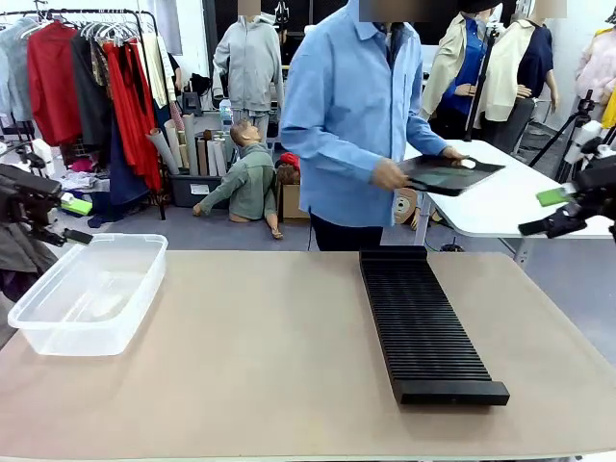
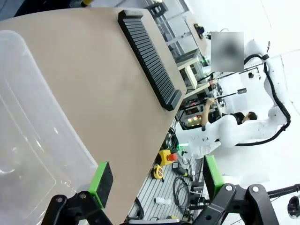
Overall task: Sort PCBs into racks and boxes based on the side picked up.
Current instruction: Pick up the Blank PCB handed by the Human.
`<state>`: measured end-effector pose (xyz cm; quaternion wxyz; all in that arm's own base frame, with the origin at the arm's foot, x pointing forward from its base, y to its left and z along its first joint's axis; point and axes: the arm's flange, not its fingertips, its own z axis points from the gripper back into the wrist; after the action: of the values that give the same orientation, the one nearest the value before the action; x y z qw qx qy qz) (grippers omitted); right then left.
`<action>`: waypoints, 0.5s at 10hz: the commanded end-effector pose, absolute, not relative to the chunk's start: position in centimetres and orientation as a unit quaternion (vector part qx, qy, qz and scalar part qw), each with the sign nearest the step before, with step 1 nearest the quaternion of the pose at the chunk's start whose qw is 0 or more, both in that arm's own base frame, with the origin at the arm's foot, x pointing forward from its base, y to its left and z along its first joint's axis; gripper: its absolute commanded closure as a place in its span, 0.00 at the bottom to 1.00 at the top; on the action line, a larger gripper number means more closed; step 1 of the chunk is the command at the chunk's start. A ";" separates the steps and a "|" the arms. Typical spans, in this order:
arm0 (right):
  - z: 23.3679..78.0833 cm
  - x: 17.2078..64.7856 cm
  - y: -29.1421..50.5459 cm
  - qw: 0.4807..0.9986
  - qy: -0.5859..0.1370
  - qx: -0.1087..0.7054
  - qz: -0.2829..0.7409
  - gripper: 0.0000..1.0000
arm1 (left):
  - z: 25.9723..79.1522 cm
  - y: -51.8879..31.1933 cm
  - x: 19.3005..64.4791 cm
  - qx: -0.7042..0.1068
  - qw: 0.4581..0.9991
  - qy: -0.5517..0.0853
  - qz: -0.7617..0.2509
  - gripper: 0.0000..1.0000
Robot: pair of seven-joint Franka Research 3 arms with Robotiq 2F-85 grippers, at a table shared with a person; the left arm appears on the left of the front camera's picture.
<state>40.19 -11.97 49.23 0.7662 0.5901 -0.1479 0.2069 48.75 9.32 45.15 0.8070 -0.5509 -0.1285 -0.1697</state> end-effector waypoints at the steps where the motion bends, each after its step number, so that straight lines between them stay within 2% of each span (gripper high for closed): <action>1: 48.5 39.9 -14.4 0.742 -0.167 0.616 0.203 0.00 | 45.5 10.4 48.4 -0.568 0.794 -0.147 -0.161 0.00; 3: 47.7 39.3 -15.4 0.739 -0.175 0.621 0.194 0.00 | 45.3 11.5 47.9 -0.567 0.794 -0.163 -0.148 0.00; 5: 47.9 39.1 -14.9 0.749 -0.197 0.599 0.204 0.00 | 45.9 11.1 47.8 -0.554 0.786 -0.213 -0.173 0.00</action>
<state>38.78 -15.67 47.43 0.7514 0.6084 -0.1677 0.1926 48.19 12.02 45.90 0.7983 -0.5548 -0.1737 -0.1573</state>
